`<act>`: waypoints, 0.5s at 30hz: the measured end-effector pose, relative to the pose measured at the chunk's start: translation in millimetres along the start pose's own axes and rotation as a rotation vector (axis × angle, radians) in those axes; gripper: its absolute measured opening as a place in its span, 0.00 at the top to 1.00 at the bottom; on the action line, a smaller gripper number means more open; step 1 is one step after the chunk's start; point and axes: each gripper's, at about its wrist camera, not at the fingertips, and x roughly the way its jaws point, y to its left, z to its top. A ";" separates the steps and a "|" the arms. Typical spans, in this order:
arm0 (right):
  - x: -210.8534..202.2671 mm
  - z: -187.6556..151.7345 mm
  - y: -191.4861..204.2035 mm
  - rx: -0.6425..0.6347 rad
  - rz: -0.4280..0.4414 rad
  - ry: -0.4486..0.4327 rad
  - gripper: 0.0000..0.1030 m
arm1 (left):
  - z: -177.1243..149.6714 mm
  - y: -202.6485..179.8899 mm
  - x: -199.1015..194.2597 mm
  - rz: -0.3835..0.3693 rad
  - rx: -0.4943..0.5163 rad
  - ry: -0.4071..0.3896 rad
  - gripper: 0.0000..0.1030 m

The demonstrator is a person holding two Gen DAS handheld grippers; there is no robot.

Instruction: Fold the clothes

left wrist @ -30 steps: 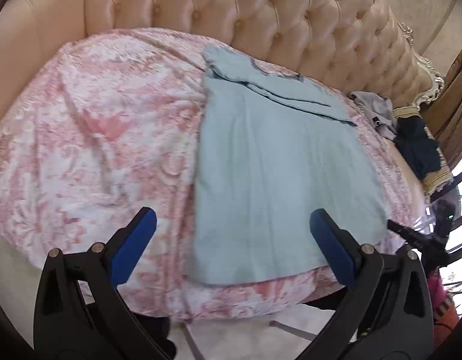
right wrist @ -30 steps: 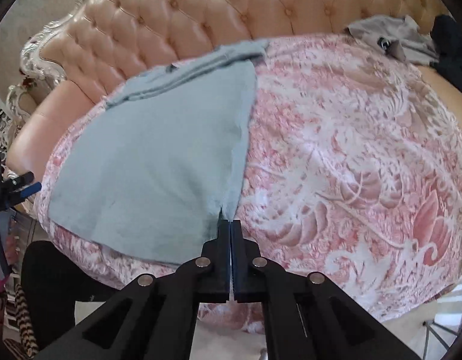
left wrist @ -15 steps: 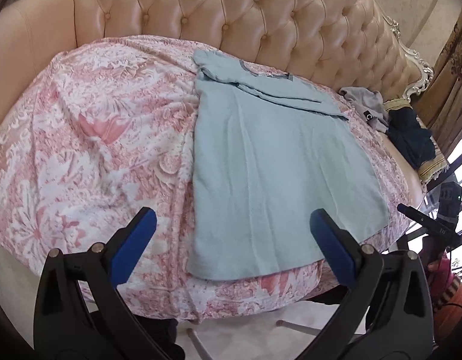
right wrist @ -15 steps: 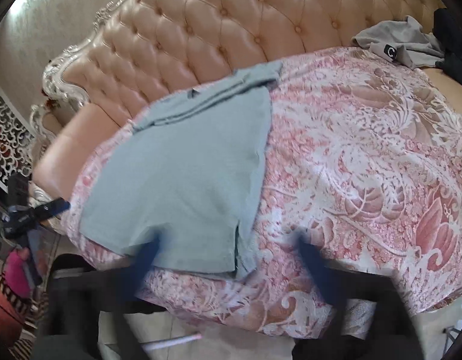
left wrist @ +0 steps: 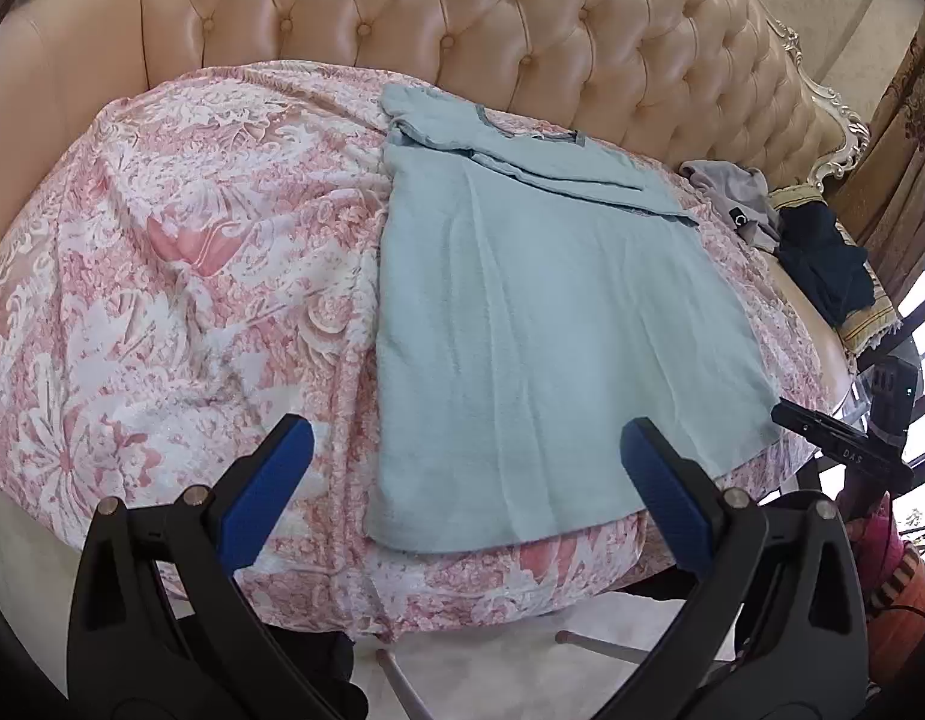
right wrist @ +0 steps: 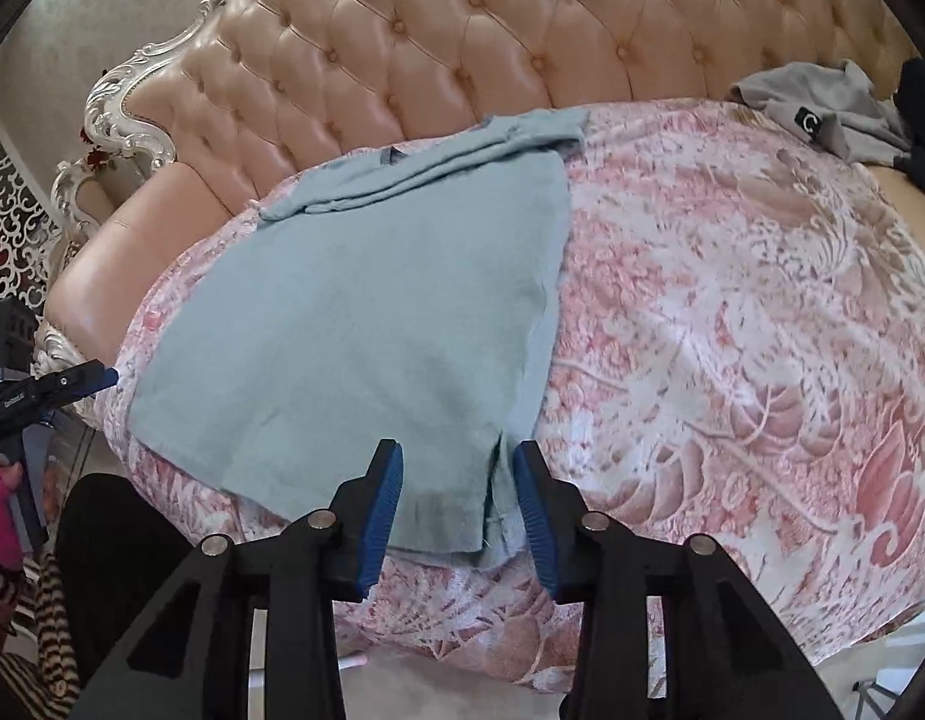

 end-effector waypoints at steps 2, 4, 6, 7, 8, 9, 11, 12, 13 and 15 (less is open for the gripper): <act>-2.0 -0.9 -2.2 0.007 0.005 -0.007 0.61 | 0.2 1.5 0.2 -0.003 -0.006 0.000 0.00; -1.2 -1.7 -1.7 0.001 0.022 0.001 0.61 | 0.2 2.4 1.1 -0.005 -0.011 0.002 0.00; 0.8 -2.4 -1.0 -0.001 0.033 0.013 0.67 | -0.1 2.9 2.7 -0.004 -0.014 0.005 0.01; 2.4 -2.9 -1.1 0.002 0.032 0.019 0.72 | -0.6 2.9 3.4 -0.006 -0.016 0.007 0.01; 4.0 -3.4 -1.1 0.005 0.031 0.026 0.75 | -1.1 2.7 3.9 -0.007 -0.016 0.009 0.00; 3.9 -3.4 -2.6 0.015 0.033 0.026 0.78 | -1.5 2.5 4.2 -0.008 -0.015 0.011 0.00; 1.9 -3.8 -6.7 0.042 0.037 0.021 0.91 | -1.8 1.6 4.4 -0.014 -0.008 0.016 0.01; 0.9 -4.1 -8.8 0.055 0.039 0.018 0.91 | -2.0 1.2 4.5 -0.017 -0.005 0.019 0.01; -0.1 -4.4 -10.9 0.069 0.042 0.015 0.91 | -2.1 0.6 4.3 -0.021 -0.001 0.020 0.01; -1.8 -4.1 -11.9 0.093 0.059 0.007 0.91 | -1.5 -1.6 2.2 -0.035 0.011 0.016 0.01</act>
